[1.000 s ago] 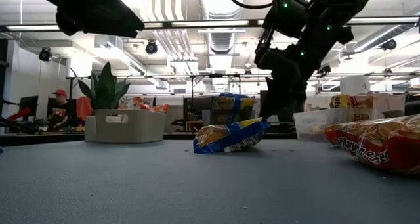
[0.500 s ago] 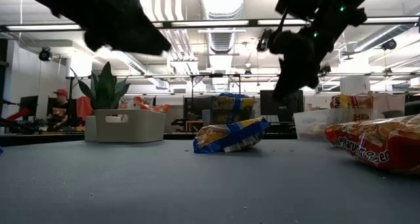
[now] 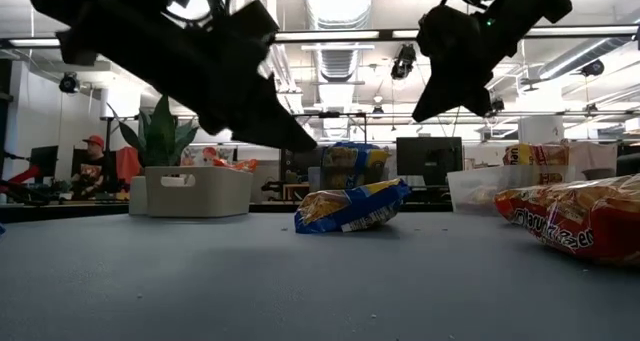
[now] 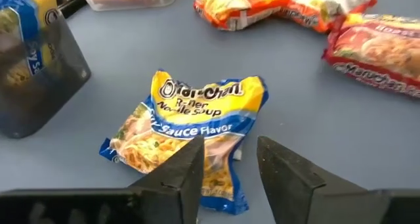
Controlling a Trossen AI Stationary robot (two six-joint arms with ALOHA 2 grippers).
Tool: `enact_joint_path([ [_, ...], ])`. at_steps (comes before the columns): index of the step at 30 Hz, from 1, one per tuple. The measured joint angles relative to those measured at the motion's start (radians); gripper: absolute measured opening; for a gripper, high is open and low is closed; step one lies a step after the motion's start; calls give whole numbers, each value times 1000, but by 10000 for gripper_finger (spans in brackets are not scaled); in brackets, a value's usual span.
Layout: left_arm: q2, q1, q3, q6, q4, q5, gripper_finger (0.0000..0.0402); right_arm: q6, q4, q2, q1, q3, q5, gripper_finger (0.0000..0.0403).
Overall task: Sort Maruchan noodles
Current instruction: Put the blue noodle pack into the black bin
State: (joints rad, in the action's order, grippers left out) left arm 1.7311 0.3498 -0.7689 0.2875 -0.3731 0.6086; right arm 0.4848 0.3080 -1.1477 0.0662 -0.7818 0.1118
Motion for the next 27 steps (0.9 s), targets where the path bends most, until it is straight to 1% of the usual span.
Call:
enact_joint_path([
  [5, 26, -17, 0, -25, -11, -2, 76, 101, 37, -7, 0, 0, -57, 18],
  [8, 40, -27, 0, -23, -12, -22, 41, 140, 63, -14, 0, 0, -68, 43],
  [11, 60, -40, 0, -16, -26, -48, 9, 144, 87, -16, 0, 0, -67, 80],
  [13, 72, -46, 0, -16, -50, -51, 4, 149, 78, -19, 0, 0, -67, 108],
  [15, 82, -47, 0, -24, -77, -51, 7, 160, 80, -19, 0, 0, -67, 137],
  [19, 122, -48, -1, -32, -152, -53, 3, 176, 76, -21, 0, 0, -67, 184],
  [22, 149, -49, -1, -33, -193, -60, 1, 187, 76, -35, 0, 1, -67, 208],
  [27, 181, -50, -1, -39, -232, -62, 1, 214, 42, -71, 0, 26, -67, 237],
])
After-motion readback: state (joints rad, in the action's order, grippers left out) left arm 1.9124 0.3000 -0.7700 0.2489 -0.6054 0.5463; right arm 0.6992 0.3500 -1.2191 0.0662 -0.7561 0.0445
